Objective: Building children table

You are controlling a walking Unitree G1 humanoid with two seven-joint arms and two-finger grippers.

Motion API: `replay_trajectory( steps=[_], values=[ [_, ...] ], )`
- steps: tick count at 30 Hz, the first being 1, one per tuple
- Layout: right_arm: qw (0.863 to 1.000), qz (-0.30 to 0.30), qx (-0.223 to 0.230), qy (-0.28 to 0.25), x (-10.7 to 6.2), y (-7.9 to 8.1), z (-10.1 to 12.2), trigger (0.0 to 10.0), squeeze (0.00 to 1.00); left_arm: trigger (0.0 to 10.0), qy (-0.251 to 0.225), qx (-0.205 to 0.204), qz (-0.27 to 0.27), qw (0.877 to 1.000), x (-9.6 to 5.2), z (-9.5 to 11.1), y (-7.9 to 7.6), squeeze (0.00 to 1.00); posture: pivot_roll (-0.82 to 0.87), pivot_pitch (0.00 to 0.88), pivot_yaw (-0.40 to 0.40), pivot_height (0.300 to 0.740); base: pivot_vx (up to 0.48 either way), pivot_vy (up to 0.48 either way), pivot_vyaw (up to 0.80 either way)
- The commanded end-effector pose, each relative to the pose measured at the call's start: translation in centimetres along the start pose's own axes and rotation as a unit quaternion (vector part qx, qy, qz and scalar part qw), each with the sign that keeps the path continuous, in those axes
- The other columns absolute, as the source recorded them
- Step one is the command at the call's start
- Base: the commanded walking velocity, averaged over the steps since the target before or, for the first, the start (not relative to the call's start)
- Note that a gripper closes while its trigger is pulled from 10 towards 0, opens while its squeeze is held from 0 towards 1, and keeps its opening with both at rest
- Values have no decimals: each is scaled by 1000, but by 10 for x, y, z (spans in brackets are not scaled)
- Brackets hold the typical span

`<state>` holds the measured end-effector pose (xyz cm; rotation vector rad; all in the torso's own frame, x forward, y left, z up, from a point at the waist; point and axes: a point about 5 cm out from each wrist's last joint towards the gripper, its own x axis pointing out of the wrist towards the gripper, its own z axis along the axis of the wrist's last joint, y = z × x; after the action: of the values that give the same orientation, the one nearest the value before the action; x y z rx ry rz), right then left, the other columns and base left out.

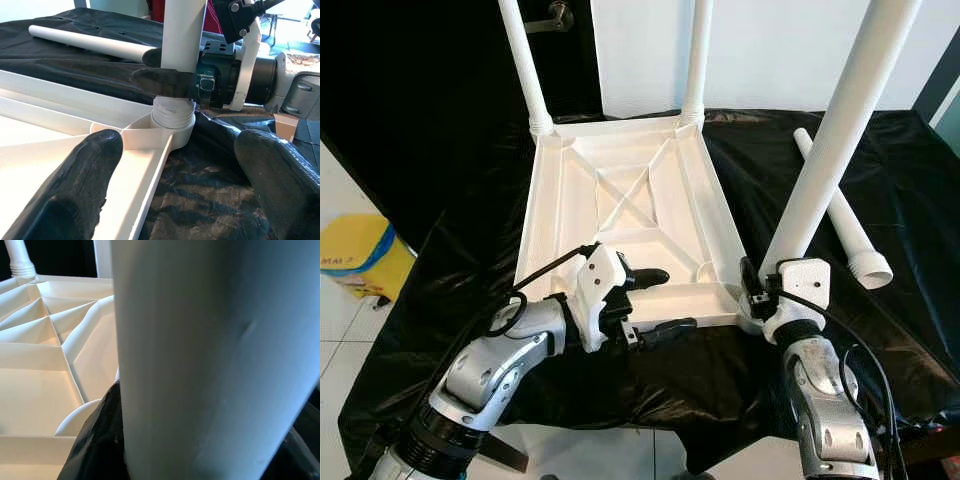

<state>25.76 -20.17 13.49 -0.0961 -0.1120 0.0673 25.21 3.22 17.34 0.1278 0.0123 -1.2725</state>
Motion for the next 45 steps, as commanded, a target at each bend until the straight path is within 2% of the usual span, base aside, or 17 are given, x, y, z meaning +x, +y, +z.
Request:
replay_trajectory(
  steps=[1,8,10,11,12,14,15,16,17,18,19,26,32,33,37,45],
  values=[
    [999,9,11,43,-4,14,-15,10000,0,10000,4,-3,12,1000,1,-3,0,0,-246,73,27,740,0,0,0],
    [999,-14,10,47,-7,19,-16,10000,0,10000,4,-4,10,1000,1,-3,-1,0,-248,68,31,740,0,0,0],
    [997,-55,3,60,-10,19,-20,10000,0,10000,5,-3,9,1000,1,-3,-1,0,-248,66,34,740,0,0,0],
    [997,-55,3,60,-10,19,-20,10000,0,10000,5,-3,9,1000,1,-3,-1,0,-248,66,34,740,0,0,0],
    [993,-93,1,73,-13,16,-24,10000,0,10000,6,-2,8,1000,0,-3,0,0,-249,63,36,740,0,0,0],
    [993,-93,1,73,-13,16,-24,10000,0,10000,6,-2,8,1000,0,-3,0,0,-249,63,36,740,0,0,0],
    [987,-136,-6,86,-16,12,-29,10000,0,10000,6,-1,7,1000,0,-3,0,0,-249,61,37,740,0,0,0],
    [987,-136,-6,86,-16,12,-29,10000,0,10000,6,-1,7,1000,0,-3,0,0,-249,61,37,740,0,0,0],
    [977,-188,0,102,-21,9,-35,10000,0,10000,7,-1,6,1000,0,-3,1,0,-251,57,40,740,0,0,0],
    [977,-188,0,102,-21,9,-35,10000,0,10000,7,-1,6,1000,0,-3,1,0,-251,57,40,740,0,0,0],
    [965,-235,12,116,-25,8,-40,10000,0,10000,7,0,6,1000,0,-3,1,0,-248,55,42,740,0,0,0],
    [956,-267,23,121,-26,10,-43,10000,0,10000,7,0,3,1000,0,-2,0,0,-248,52,48,740,0,0,0],
    [967,-239,21,90,-20,21,-35,10000,0,10000,10,2,2,1000,-2,-3,0,0,-243,53,55,740,0,0,0],
    [970,-230,23,78,-19,23,-32,10000,1000,10000,11,2,2,1000,-2,-3,0,0,-242,53,56,740,0,0,0],
    [975,-216,23,51,-19,25,-25,10000,1000,10000,12,2,4,1000,-2,-3,1,0,-243,53,57,740,0,0,0],
    [980,-191,13,52,-24,24,-26,10000,1000,10000,12,3,7,1000,-3,-3,4,0,-248,54,59,740,0,0,0]
  ],
)
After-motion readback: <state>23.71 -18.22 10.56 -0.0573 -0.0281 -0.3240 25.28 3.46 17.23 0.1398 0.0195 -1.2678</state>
